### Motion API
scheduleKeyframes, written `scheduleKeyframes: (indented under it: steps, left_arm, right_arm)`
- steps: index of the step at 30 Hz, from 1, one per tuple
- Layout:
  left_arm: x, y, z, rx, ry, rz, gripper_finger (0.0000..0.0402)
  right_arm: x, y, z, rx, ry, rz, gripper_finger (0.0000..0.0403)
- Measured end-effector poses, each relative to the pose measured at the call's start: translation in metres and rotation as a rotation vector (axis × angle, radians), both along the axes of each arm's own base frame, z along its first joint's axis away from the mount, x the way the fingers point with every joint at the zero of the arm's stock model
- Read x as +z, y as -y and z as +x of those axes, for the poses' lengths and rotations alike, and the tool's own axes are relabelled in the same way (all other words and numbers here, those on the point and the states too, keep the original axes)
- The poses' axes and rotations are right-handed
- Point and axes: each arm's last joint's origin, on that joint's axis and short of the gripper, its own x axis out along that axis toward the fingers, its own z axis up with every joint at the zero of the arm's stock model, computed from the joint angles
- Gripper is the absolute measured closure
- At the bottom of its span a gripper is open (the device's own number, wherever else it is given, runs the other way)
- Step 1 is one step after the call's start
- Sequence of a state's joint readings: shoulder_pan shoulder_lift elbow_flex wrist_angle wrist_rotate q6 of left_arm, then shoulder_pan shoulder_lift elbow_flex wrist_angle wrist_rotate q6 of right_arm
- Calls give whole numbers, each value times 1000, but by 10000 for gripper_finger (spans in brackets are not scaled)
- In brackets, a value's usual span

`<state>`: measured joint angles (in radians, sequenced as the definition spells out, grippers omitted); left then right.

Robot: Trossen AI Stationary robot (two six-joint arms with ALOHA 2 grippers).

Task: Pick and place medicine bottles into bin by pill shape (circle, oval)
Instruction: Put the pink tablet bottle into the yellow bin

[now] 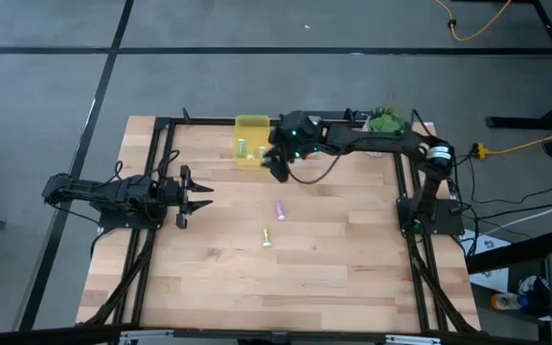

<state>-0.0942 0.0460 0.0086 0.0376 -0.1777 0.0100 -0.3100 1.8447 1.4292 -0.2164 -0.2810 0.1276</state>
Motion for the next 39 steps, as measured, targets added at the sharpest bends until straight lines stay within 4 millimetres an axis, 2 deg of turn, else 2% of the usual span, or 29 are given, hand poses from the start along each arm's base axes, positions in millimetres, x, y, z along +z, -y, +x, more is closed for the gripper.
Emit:
scheduleKeyframes:
  steps: [7, 11, 19, 25, 31, 39]
  left_arm:
    - [0, 0, 0, -5, 2, -27, 253]
    - [0, 0, 0, -6, 2, -35, 253]
    - [0, 0, 0, -8, 4, -60, 253]
    - [0, 0, 0, -8, 4, -60, 253]
    - [0, 0, 0, -8, 4, -59, 253]
    - [0, 0, 0, -8, 4, -59, 253]
  right_arm:
    - [5, -65, -9, 182, -161, 15, 238]
    - [0, -105, -13, 263, -258, -19, 238]
    - [-8, -157, -25, 286, -411, -176, 238]
    - [-8, -177, -28, 354, -408, -295, 238]
    - [-16, -179, -23, 317, -340, -352, 238]
    - [-47, -165, -21, -73, -213, -254, 238]
